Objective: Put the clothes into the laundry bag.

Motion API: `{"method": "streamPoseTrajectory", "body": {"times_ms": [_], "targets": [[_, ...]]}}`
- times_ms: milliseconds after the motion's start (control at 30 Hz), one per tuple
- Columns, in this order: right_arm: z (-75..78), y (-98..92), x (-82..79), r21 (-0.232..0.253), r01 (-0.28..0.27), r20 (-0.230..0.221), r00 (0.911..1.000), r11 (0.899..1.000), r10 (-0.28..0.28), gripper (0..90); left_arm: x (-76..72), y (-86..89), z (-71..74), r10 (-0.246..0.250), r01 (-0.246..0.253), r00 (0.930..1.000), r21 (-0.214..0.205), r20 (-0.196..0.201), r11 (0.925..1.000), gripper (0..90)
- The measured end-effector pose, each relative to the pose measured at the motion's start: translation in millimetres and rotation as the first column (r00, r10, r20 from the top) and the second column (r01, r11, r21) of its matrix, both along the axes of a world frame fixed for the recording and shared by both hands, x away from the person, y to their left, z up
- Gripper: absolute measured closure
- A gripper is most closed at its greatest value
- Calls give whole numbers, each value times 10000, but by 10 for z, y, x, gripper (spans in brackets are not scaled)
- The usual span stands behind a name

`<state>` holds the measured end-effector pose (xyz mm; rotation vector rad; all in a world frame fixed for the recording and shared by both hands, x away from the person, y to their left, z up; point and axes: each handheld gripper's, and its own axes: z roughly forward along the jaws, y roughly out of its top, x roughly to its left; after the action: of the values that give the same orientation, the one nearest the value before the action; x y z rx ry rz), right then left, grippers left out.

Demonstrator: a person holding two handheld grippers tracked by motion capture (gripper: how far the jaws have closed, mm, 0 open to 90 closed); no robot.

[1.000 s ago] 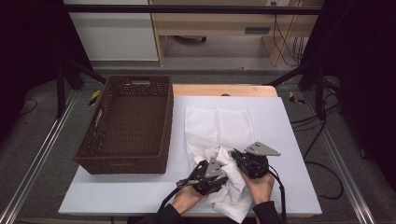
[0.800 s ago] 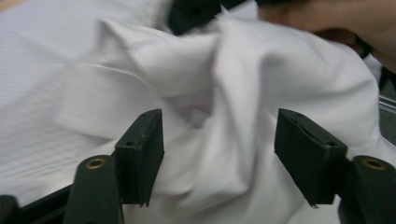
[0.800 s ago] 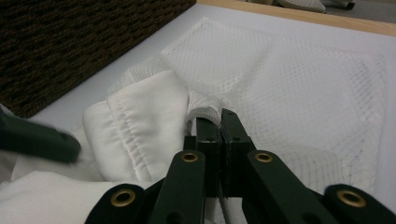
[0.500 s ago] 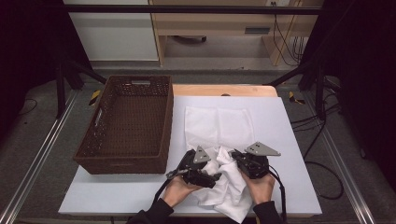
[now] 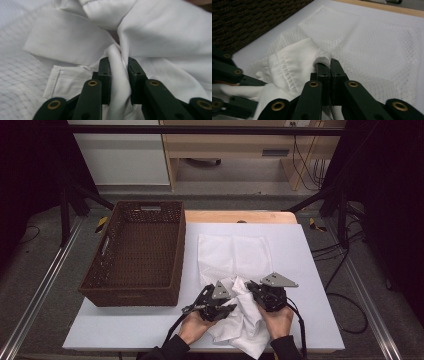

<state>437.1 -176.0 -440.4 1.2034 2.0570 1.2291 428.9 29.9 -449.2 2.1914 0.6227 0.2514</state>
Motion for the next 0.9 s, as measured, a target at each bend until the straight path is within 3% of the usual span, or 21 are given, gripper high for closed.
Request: {"method": "streamPoseTrajectory", "body": {"times_ms": [133,267,367,567,667,733,800,900], "targets": [[7,-8,-3,62,47,48,10000,10000,-47,884,-168,-19,131,-653,680,9959,-415,623,9968,778],[4,6,-8,87,-1,80,10000,10000,0,884,-220,-145,156,-973,1007,9914,-351,875,9943,774],[8,-9,-10,126,23,88,10000,9999,-24,884,-152,-256,89,-933,945,9940,-199,578,9953,771],[21,-17,-21,181,-51,200,9998,9998,47,883,16,-422,-106,-480,463,9987,886,171,9950,771],[47,-30,-39,450,-100,279,9996,9989,88,883,60,-426,-111,-540,544,9985,912,-67,9943,769],[56,-36,-45,444,-104,319,9994,9990,90,883,29,-408,-111,-617,597,9979,858,206,9945,763],[51,-45,-41,384,-90,291,9995,9992,79,884,-7,-366,-97,-545,520,9979,668,353,9964,708],[40,-49,-38,321,-68,269,9996,9995,59,884,-36,-270,-10,-287,267,9989,509,384,9983,432]]}}
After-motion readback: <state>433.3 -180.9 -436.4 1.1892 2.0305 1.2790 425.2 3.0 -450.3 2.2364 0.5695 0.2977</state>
